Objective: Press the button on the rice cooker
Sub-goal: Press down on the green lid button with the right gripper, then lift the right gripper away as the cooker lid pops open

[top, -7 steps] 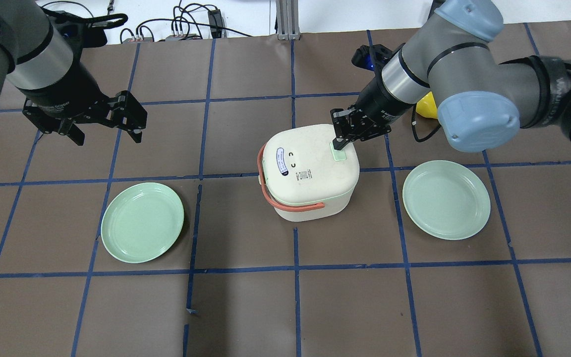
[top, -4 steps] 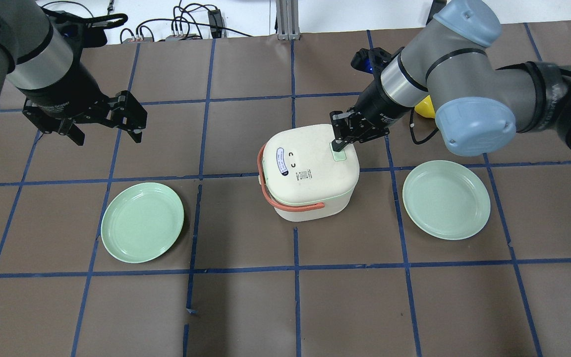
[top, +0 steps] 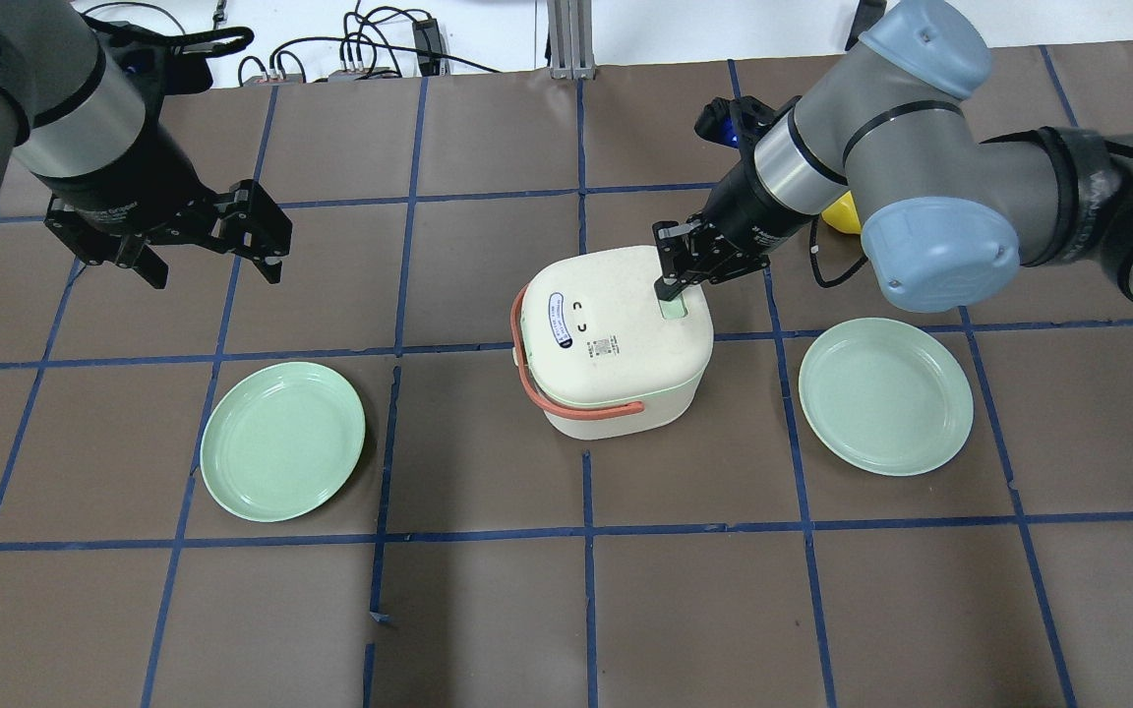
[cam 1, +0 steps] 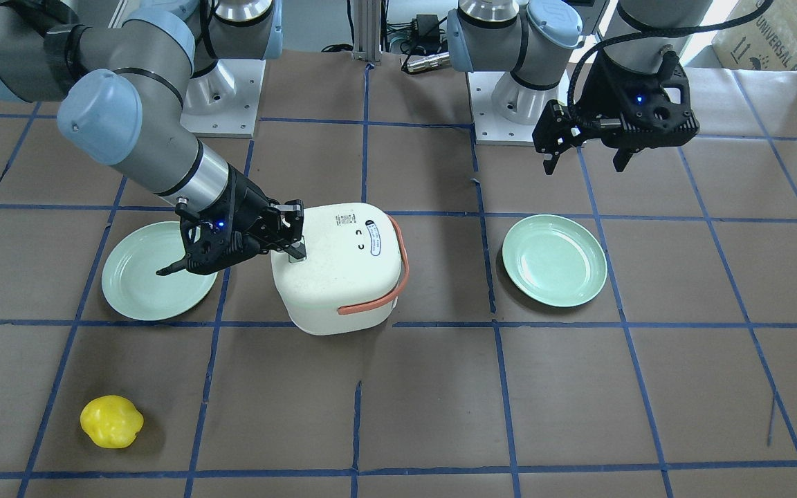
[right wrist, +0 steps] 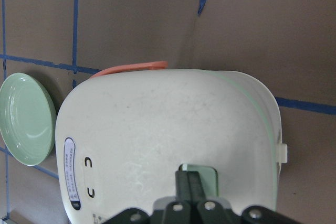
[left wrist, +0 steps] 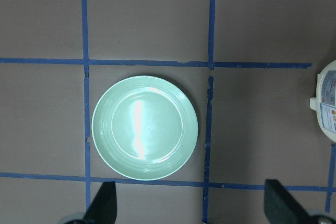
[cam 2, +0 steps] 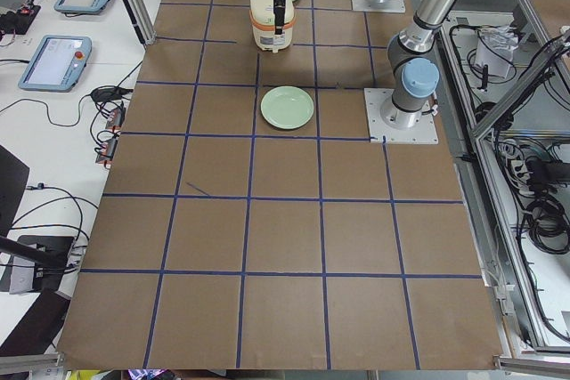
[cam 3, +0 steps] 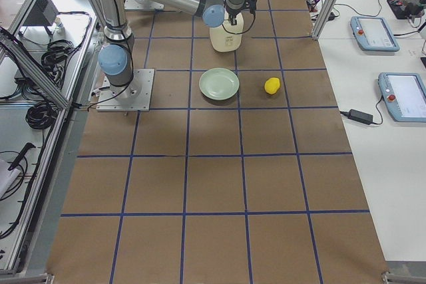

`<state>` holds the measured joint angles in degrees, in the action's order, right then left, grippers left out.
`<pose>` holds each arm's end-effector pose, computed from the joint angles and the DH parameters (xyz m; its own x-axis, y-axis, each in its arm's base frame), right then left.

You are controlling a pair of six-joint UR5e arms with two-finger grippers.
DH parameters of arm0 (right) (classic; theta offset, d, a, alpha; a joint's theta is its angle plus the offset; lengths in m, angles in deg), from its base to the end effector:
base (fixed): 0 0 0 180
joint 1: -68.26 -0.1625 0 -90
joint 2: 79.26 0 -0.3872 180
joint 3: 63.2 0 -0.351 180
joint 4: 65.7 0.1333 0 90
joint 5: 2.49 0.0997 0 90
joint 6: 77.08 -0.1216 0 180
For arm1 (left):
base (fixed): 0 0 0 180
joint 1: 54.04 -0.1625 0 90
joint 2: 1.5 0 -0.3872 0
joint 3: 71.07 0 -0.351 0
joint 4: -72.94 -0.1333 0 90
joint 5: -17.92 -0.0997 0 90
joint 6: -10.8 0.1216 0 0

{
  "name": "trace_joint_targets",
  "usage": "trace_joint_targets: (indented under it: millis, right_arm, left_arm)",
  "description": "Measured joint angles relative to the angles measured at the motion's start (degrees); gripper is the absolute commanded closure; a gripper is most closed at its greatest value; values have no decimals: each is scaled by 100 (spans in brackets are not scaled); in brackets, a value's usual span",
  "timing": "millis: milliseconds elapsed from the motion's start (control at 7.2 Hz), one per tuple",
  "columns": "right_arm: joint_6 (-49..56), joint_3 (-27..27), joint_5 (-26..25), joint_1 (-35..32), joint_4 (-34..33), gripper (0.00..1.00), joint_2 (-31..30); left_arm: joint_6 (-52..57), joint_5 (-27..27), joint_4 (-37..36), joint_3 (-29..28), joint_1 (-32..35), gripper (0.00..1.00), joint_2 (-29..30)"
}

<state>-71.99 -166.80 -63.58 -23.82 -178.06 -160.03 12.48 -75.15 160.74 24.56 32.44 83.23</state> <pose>0.2095 -0.4771 0.3012 -0.8683 -0.1164 -0.4822 -0.1138 0.9929 -0.0347 -0.1008 -0.4260 0.4277 -0.9979 -0.0338 -0.0544 -0.0321 0.9990 -0.0305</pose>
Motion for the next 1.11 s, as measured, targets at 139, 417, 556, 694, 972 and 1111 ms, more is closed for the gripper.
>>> trace_joint_targets:
  millis: [139,417,556,694,972,1111]
  right_arm:
    - [-5,33,-11,1,29,67,-30]
    - [-78,125,-82,-12,220,5,-261]
    - [-108,237,-138,-24,423,1,-431]
    - [-123,458,-388,-35,722,1,-598]
    - [-464,1105,-1183,-42,1449,1,-792]
    - [-675,1380,-1466,-30,1711,1,-815]
  left_arm:
    - [0,0,0,0,0,0,0]
    - [0,0,0,0,0,0,0]
    - [0,0,0,0,0,0,0]
    - [0,0,0,0,0,0,-1]
    - [0,0,0,0,0,0,-1]
    - [0,0,0,0,0,0,0]
